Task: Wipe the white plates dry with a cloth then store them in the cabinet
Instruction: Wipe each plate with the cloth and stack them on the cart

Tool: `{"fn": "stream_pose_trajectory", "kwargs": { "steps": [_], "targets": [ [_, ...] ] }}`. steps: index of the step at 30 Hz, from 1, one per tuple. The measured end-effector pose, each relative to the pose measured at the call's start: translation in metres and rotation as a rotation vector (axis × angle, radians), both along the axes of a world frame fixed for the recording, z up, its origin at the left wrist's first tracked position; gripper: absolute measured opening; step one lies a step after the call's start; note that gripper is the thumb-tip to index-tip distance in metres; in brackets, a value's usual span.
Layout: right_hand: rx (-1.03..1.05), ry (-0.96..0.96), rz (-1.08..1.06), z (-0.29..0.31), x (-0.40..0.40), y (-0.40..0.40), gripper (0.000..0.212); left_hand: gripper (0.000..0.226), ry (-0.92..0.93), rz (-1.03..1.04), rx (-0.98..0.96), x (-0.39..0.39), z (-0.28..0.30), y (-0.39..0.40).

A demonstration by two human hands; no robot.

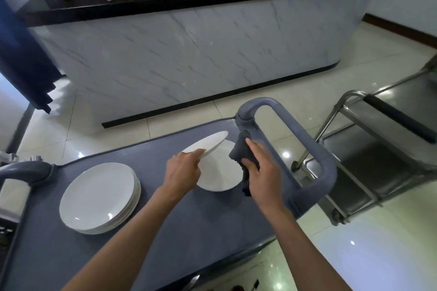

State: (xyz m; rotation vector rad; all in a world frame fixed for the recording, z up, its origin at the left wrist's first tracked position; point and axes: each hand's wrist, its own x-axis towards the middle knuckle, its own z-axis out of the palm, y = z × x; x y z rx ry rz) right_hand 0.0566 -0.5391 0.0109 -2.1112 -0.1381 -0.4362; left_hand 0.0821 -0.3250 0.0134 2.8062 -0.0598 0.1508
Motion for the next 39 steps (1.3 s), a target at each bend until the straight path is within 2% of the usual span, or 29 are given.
{"fn": "stream_pose_trajectory", "kwargs": {
  "steps": [4,10,15,23,35,39],
  "targets": [
    [-0.017,0.045,-0.009,-0.006,-0.002,-0.015,0.051,0.061,0.007,-0.051,0.052,0.000,-0.011,-0.022],
    [-0.006,0.062,-0.013,-0.018,-0.004,-0.030,0.049,0.065,0.053,-0.119,0.141,-0.002,-0.031,-0.042],
    [-0.007,0.063,-0.020,-0.025,-0.004,-0.037,0.049,0.053,0.113,-0.222,0.288,-0.014,-0.039,-0.061],
    [-0.022,0.096,-0.023,-0.035,-0.006,-0.044,0.050,0.053,0.139,-0.309,0.317,-0.015,-0.084,-0.064],
    [-0.066,0.108,-0.013,-0.044,-0.008,-0.040,0.049,0.054,0.214,-0.333,0.269,-0.020,-0.105,-0.065],
    [-0.060,0.123,-0.010,-0.044,-0.008,-0.034,0.049,0.040,0.172,-0.334,0.216,-0.018,-0.104,-0.064]
  ]
}}
